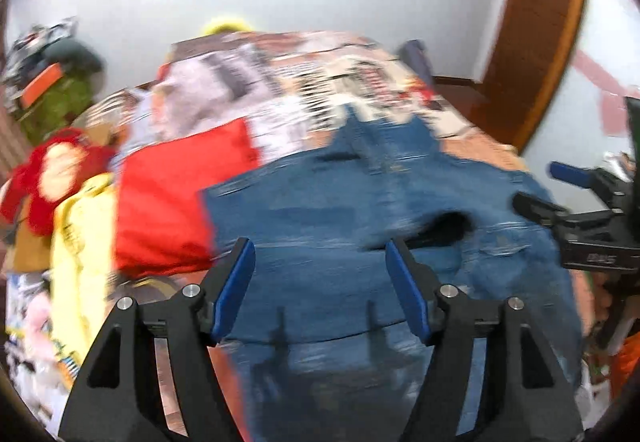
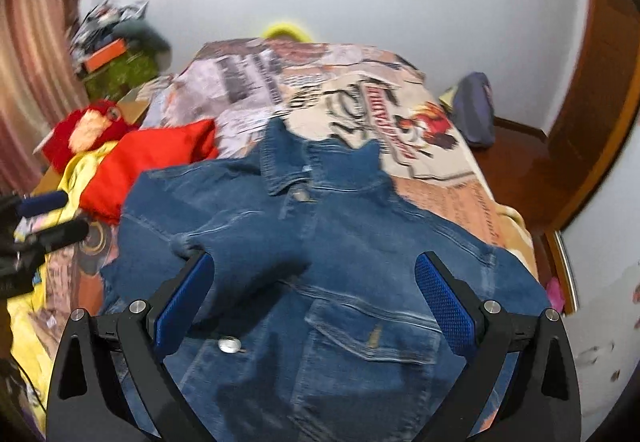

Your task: Fold large clothes

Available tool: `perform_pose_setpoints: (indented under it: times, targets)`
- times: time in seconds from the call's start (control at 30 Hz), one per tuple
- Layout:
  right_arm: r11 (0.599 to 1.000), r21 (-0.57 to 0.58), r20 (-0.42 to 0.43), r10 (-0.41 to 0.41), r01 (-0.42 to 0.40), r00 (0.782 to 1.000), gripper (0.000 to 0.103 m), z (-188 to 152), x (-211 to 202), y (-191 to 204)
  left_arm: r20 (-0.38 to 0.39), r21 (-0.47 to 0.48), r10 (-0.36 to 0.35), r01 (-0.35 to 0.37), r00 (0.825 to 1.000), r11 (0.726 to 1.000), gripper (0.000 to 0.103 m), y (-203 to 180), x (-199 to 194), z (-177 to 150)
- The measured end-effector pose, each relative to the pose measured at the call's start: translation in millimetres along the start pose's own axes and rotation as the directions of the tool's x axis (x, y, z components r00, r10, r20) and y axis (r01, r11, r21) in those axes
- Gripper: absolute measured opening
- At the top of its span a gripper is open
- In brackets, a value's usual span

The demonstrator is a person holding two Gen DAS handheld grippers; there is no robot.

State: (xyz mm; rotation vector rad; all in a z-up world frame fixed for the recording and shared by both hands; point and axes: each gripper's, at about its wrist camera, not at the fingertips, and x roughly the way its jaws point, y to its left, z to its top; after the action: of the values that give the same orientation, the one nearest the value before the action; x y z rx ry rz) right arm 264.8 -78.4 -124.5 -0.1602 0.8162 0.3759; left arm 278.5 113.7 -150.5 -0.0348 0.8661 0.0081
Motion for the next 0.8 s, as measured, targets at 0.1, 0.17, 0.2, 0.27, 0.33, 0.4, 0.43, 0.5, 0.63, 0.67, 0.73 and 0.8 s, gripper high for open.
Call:
perform_pose_setpoints:
  times: [0.1, 0.17, 0.2, 0.27, 0.33, 0.4, 0.43, 0.5, 0.63, 0.67, 0.73, 0.8]
  targets:
    - [0.998, -0.051, -0.034, 0.024, -0.026, 0.999, 0.1, 1.7, 11.6, 19.1, -0.048, -0.051, 0.07, -0.073, 0.996, 0.996, 0.067, 34.3, 10.6, -14.8]
    - [0.994, -0.1, -0.077, 0.038, -0.045, 0.996, 0.1, 1.7, 25.6, 32.5, -0.077, -0.082, 0.08, -0.086, 0.994, 0.993, 0.067, 51.5, 17.5, -26.0]
    - [0.991, -0.125, -0.098, 0.029, -0.041, 0.995, 0.1, 0.4, 33.3, 37.6, -0.1, -0.1, 0.085, -0.095, 0.991, 0.99, 0.067, 62.0, 23.2, -35.3]
    - [0.986, -0.165, -0.141, -0.006, -0.017, 0.99, 0.1, -2.0, 48.6, 43.6, -0.132, -0.113, 0.103, -0.118, 0.986, 0.987, 0.067, 75.8, 31.4, -49.4]
    - [0.978, -0.208, -0.191, -0.052, 0.011, 0.98, 0.099, -4.2, 64.7, 47.6, -0.159, -0.123, 0.115, -0.135, 0.981, 0.983, 0.067, 82.3, 39.3, -63.8]
    - [0.965, -0.26, -0.229, -0.101, 0.039, 0.968, 0.099, -4.8, 81.7, 50.0, -0.196, -0.148, 0.106, -0.136, 0.975, 0.98, 0.067, 89.5, 50.6, -73.5]
    - [0.96, -0.277, -0.236, -0.116, 0.047, 0.965, 0.099, -3.7, 85.7, 50.9, -0.22, -0.171, 0.088, -0.127, 0.972, 0.977, 0.067, 93.1, 57.0, -78.5]
    - [0.948, -0.311, -0.247, -0.141, 0.059, 0.959, 0.098, 1.3, 94.6, 53.1, -0.253, -0.188, 0.07, -0.12, 0.965, 0.975, 0.067, 94.6, 66.5, -85.7]
    - [0.932, -0.36, -0.244, -0.15, 0.054, 0.958, 0.098, 15.0, 99.0, 63.4, -0.268, -0.19, 0.073, -0.127, 0.961, 0.974, 0.067, 90.2, 75.7, -92.2]
    - [0.923, -0.381, -0.234, -0.151, 0.052, 0.961, 0.097, 18.5, 98.9, 67.7, -0.267, -0.192, 0.066, -0.12, 0.961, 0.974, 0.067, 89.2, 76.9, -92.9]
    - [0.904, -0.425, -0.216, -0.151, 0.046, 0.965, 0.089, 22.9, 99.1, 79.1, -0.27, -0.187, 0.06, -0.113, 0.961, 0.976, 0.067, 85.8, 78.0, -93.1]
    - [0.882, -0.469, -0.211, -0.146, 0.031, 0.967, 0.069, 25.5, 101.8, 87.6, -0.274, -0.175, 0.069, -0.121, 0.959, 0.977, 0.067, 85.0, 79.0, -93.2]
